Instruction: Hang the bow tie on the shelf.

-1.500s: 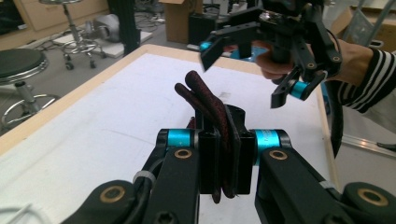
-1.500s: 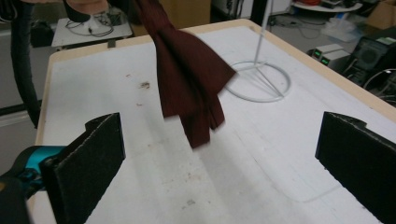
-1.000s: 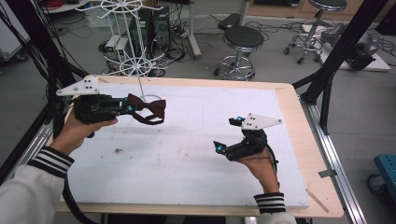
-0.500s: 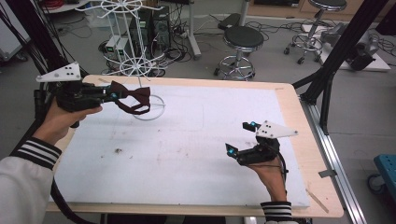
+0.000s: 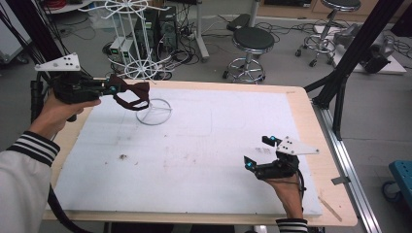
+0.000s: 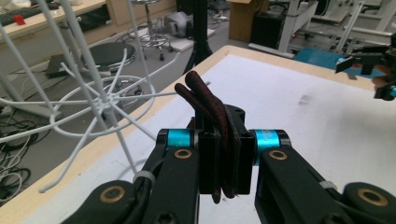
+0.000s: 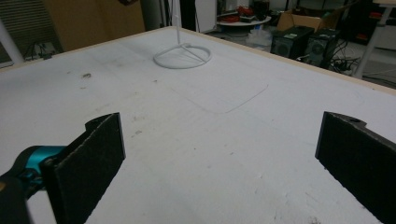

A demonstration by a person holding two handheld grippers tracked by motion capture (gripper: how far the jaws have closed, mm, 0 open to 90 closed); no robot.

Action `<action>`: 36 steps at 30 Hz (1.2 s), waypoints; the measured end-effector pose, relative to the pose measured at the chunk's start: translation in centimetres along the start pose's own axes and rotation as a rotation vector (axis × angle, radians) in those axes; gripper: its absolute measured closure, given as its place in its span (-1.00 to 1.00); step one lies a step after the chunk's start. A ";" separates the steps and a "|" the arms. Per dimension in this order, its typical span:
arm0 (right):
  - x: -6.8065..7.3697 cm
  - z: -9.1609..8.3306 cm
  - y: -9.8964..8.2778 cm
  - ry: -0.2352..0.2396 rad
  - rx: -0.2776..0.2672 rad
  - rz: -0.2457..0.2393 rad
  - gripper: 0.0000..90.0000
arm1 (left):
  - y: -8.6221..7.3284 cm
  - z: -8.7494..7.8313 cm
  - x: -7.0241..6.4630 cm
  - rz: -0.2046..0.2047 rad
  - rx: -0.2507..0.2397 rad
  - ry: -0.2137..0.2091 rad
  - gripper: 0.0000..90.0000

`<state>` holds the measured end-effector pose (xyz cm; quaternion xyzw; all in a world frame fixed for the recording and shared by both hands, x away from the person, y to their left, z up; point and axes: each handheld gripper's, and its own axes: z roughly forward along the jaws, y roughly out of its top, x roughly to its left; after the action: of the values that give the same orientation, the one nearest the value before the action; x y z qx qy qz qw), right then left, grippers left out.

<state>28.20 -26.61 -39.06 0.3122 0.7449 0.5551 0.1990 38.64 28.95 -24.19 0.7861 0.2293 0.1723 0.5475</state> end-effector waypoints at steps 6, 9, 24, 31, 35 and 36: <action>0.0 -0.2 -0.9 -0.019 -0.011 0.003 -0.98 | 0.4 0.4 0.9 -0.001 0.028 0.011 0.87; -0.2 -0.4 -1.5 -0.035 -0.029 0.014 -0.98 | 0.8 0.7 1.2 0.001 0.040 0.013 0.87; 0.1 -0.7 -2.8 -0.077 -0.184 -0.021 -0.98 | 1.1 2.6 2.0 0.001 0.092 0.016 0.87; 0.2 -0.5 -3.8 -0.084 -0.230 -0.018 -0.99 | 1.3 3.2 2.2 -0.010 0.116 0.042 0.87; 0.3 -0.1 -4.4 -0.100 -0.234 -0.017 -0.99 | 1.2 3.6 2.3 -0.013 0.124 0.056 0.87; 0.3 0.0 -4.5 -0.106 -0.236 -0.021 -0.98 | 1.2 3.7 2.3 -0.017 0.125 0.053 0.87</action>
<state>26.85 -27.23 -43.34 0.3076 0.6662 0.6193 0.2793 42.73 27.00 -24.26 0.8120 0.2607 0.1738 0.4925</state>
